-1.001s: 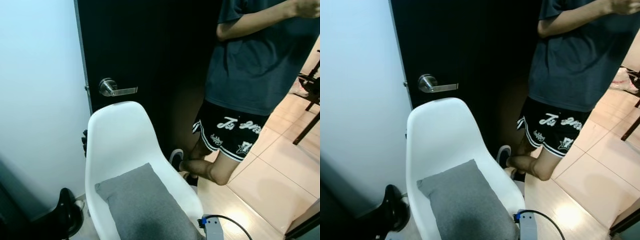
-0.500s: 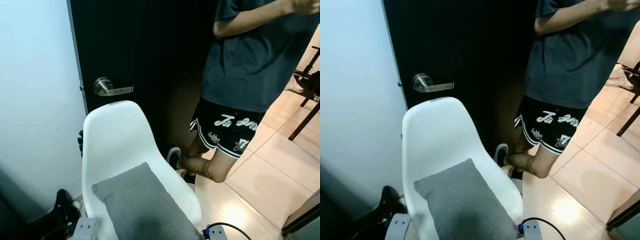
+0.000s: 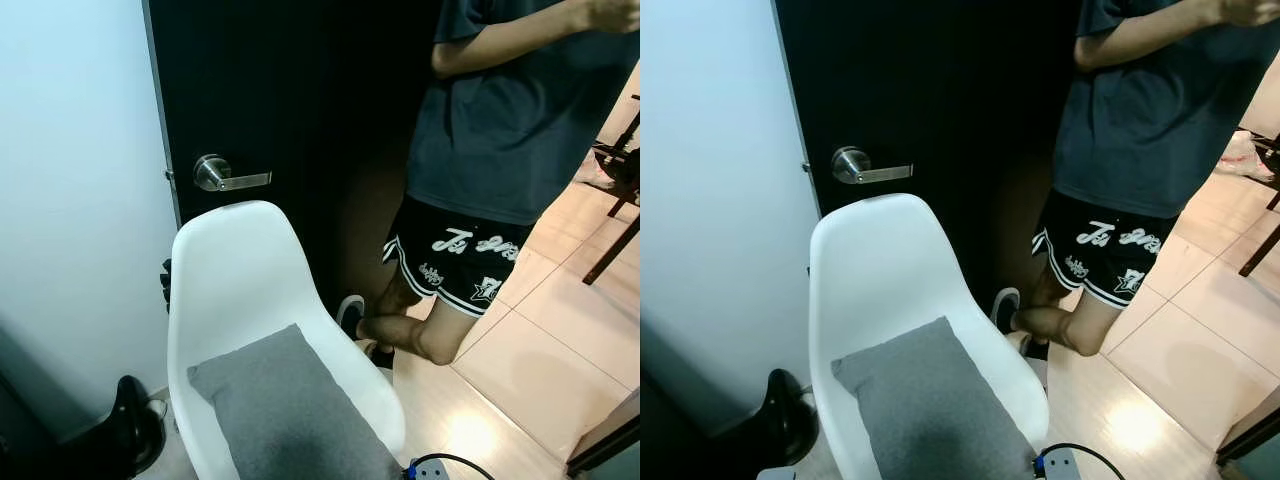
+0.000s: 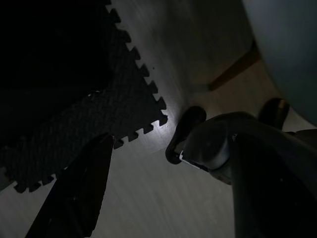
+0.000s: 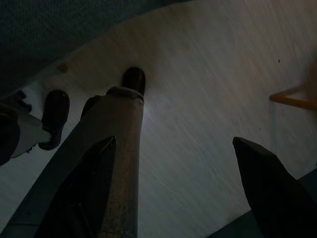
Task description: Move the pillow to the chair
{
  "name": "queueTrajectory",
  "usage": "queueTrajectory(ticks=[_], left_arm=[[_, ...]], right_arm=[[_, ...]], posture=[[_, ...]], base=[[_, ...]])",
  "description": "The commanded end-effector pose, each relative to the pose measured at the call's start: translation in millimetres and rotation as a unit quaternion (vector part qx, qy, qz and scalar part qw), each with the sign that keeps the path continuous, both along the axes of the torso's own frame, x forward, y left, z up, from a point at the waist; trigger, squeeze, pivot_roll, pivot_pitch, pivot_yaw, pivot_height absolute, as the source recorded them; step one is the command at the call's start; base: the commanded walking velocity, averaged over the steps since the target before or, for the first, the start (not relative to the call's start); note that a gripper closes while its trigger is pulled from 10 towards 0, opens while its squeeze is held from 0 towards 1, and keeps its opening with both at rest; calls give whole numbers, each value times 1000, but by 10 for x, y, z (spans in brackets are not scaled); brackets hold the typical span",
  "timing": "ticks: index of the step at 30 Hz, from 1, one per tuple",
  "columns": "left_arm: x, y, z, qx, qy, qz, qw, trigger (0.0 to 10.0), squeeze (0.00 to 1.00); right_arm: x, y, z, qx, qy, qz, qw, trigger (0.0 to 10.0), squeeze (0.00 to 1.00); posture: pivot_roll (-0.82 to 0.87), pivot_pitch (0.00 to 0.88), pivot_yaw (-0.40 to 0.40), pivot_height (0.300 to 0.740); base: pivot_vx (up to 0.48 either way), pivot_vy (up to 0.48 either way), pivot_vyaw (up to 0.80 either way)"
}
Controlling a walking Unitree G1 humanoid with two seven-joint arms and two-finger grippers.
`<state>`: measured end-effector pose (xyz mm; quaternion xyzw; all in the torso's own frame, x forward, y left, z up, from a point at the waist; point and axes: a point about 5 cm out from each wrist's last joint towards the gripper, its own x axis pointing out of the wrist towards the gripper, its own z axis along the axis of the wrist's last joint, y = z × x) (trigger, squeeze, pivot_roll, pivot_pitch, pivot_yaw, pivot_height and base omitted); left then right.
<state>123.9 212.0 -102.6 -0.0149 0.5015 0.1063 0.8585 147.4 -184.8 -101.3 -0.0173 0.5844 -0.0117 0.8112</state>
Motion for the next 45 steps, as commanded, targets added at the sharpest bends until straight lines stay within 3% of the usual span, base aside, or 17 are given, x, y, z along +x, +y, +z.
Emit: queueTrajectory(ticks=[1,8,11,17,18,28,45], left_arm=[[13,-71,-11,-11,4,0,1000,10000,0],[31,-47,-3,-11,3,8,1000,10000,0],[16,-28,-5,-5,11,-12,1000,10000,0],[41,52,17,-3,4,13,1000,10000,0],[41,63,18,5,8,-2,1000,10000,0],[121,48,41,0,-2,10,1000,10000,0],[143,60,49,1,-1,17,1000,10000,0]], right_arm=[[81,-6,31,1,-14,1,1000,10000,0],[112,12,41,4,-16,-4,1000,10000,0],[106,10,39,2,-13,5,1000,10000,0],[130,-43,55,1,-15,-14,1000,10000,0],[171,-43,72,-5,-20,11,1000,10000,0],[246,-13,100,0,-29,-4,1000,10000,0],[190,10,74,-6,-19,20,1000,10000,0]], posture=[[244,0,-139,740],[228,0,-131,740],[239,0,-129,740],[230,0,-122,740],[232,0,-121,740],[228,0,-123,740],[217,0,-121,740]], base=[[-274,0,0],[-282,0,0],[-299,0,0],[-309,0,0],[-311,0,0],[-316,0,0],[-332,0,0]])
